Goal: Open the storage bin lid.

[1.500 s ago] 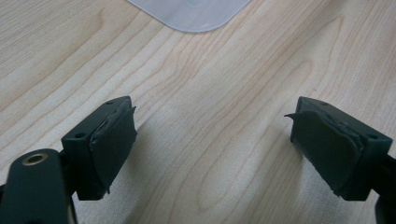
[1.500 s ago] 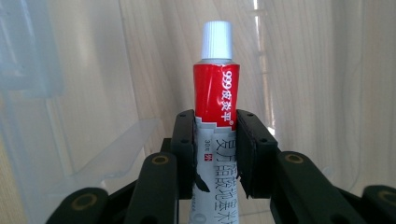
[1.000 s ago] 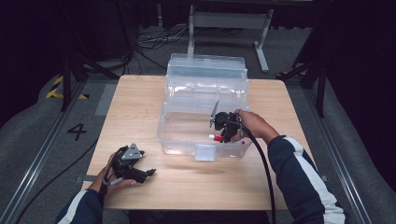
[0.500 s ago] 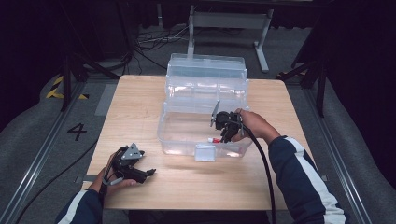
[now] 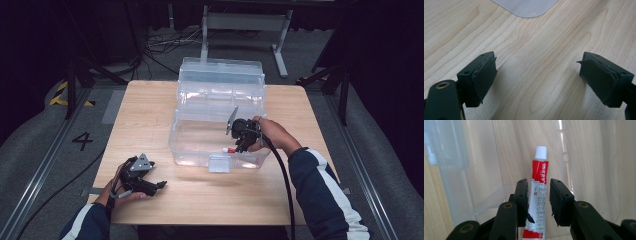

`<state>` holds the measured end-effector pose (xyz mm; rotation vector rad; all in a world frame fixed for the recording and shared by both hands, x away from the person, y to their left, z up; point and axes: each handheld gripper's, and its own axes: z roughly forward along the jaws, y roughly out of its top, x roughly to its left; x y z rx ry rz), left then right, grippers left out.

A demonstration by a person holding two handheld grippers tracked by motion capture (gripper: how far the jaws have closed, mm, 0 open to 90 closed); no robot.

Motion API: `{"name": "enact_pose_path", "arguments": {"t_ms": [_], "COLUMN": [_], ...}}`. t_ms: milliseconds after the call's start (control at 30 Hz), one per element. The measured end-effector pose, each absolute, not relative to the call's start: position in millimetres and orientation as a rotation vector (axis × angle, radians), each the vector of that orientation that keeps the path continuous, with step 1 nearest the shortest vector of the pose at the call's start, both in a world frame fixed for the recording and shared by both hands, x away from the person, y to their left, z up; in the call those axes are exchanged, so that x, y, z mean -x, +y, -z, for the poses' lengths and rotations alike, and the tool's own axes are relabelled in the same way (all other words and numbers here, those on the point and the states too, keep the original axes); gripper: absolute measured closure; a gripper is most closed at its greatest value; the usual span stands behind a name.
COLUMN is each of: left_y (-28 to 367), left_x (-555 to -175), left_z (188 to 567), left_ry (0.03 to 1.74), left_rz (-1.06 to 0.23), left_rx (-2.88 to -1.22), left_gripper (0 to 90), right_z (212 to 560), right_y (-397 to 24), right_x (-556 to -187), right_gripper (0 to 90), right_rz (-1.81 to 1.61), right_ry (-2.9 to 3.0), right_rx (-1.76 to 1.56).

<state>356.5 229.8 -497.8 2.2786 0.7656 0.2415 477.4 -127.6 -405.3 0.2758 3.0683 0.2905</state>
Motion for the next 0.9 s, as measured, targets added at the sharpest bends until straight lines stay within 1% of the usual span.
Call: {"name": "enact_pose_path", "arguments": {"t_ms": [633, 900], "left_y": [229.8, 229.7], "left_x": [-356.7, -356.5], "left_z": [497.8, 497.9], "left_ry": [0.764, 0.766], "left_rz": [-0.242, -0.242], "left_rx": [-2.279, -2.278], "left_gripper": [14.3, 14.4], "right_z": [389.0, 382.3], "right_y": [-148.3, -159.5], "right_x": [-465.3, -460.6], "right_gripper": [62.0, 61.4], "right_rz": [-0.519, -0.659], "right_ry": [2.97, 2.904], "right_rx": [-0.322, -0.324]}}
